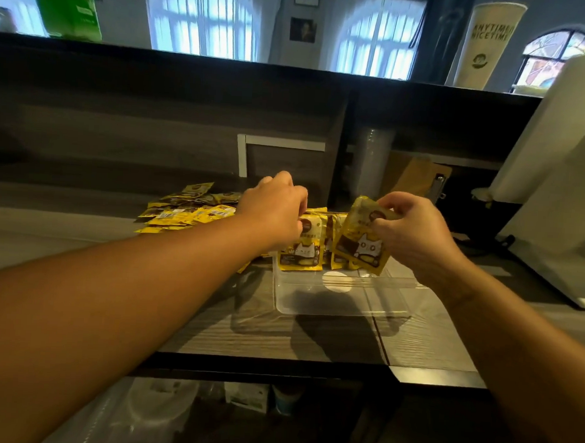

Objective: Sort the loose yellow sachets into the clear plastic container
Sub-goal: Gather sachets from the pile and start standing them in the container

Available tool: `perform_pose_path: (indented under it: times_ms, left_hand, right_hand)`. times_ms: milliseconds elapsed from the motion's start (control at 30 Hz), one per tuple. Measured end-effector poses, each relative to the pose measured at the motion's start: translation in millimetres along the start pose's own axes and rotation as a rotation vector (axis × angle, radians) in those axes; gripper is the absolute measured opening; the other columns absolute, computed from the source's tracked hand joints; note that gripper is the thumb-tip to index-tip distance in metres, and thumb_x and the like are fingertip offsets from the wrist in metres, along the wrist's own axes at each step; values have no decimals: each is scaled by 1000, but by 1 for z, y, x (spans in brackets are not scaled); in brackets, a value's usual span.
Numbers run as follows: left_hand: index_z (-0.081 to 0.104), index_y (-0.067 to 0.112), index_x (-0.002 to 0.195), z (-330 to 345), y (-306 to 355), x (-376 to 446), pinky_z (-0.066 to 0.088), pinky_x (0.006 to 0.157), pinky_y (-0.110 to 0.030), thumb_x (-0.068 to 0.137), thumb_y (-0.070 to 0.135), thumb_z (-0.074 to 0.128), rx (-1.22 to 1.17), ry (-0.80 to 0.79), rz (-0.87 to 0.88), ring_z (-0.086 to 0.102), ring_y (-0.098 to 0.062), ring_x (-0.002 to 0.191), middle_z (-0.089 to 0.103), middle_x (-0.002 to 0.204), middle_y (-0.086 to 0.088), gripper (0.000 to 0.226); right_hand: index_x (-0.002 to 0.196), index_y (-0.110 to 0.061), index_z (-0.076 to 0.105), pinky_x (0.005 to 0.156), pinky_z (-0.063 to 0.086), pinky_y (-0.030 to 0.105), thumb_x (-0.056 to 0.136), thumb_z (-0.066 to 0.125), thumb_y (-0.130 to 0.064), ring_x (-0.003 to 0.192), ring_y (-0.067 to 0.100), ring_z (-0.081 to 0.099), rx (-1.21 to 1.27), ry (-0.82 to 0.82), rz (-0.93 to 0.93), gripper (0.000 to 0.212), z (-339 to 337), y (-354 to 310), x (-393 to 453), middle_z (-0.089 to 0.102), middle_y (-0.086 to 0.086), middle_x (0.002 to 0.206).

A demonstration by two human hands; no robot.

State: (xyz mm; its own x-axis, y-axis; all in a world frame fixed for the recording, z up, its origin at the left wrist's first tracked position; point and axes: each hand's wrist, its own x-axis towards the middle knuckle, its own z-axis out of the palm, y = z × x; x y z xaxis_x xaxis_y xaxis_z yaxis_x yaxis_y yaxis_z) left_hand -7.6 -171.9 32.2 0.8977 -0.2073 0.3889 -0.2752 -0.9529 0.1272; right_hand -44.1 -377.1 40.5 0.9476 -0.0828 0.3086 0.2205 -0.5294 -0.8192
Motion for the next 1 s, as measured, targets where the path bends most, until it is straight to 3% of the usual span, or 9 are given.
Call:
perform_pose_path:
  times_ms: [133, 267, 400, 500, 600, 733, 900, 1000]
  left_hand:
    - [40, 35, 143, 5, 3, 9, 48, 97, -46, 81, 28, 78, -10, -108, 44, 46, -25, 129, 45, 143, 1, 72]
    - [33, 36, 148, 6, 6, 18, 47, 97, -50, 76, 44, 81, 38, -278, 52, 49, -27, 128, 51, 140, 1, 87]
    - [39, 35, 142, 11, 9, 22, 48, 80, -41, 75, 50, 79, 112, -338, 89, 55, -24, 114, 57, 126, 1, 80]
    - [35, 35, 145, 11, 10, 25, 53, 80, -39, 74, 41, 80, 21, -413, 97, 55, -23, 112, 55, 126, 0, 85]
    - [33, 34, 147, 10, 11, 26, 53, 87, -43, 73, 45, 80, -22, -436, 88, 54, -25, 116, 54, 130, 0, 88]
    - [39, 32, 138, 18, 12, 25, 47, 83, -45, 72, 60, 78, 128, -322, 104, 56, -27, 114, 58, 123, 1, 82]
    - [45, 31, 131, 22, 12, 26, 42, 71, -39, 78, 51, 74, 130, -255, 101, 58, -24, 103, 57, 108, 3, 63]
    - [46, 31, 130, 21, 12, 25, 43, 72, -40, 78, 47, 75, 108, -243, 105, 58, -25, 106, 57, 110, 2, 62]
  right_hand:
    - [97, -27, 64, 53, 43, 14, 88, 63, -4, 86, 11, 56, -176, -108, -28, 25, 6, 2, 11, 58, -5, 99]
    - [94, -25, 66, 57, 46, 17, 89, 65, -9, 87, 12, 59, -427, -164, -148, 17, 14, 2, 24, 61, -6, 93]
    - [98, -21, 66, 66, 52, 25, 91, 63, -15, 83, 15, 59, -703, -198, -326, 10, 29, -1, 33, 60, -2, 92]
    - [102, -20, 64, 64, 47, 27, 93, 60, -23, 79, 16, 54, -928, -174, -428, 11, 38, -2, 39, 56, -1, 89]
    - [112, -18, 59, 70, 45, 31, 93, 58, -32, 87, 18, 47, -1032, -193, -382, 23, 43, -4, 42, 48, 0, 91]
    - [126, -21, 45, 83, 46, 36, 86, 64, -44, 109, 27, 46, -1089, -176, -345, 50, 47, -3, 43, 48, 7, 117]
    - [139, -29, 28, 98, 42, 50, 75, 75, -51, 124, 32, 43, -1090, -311, -255, 83, 45, -2, 42, 44, 8, 132]
    - [142, -29, 29, 102, 38, 54, 77, 74, -52, 128, 32, 41, -1165, -362, -231, 82, 50, -3, 41, 43, 7, 136]
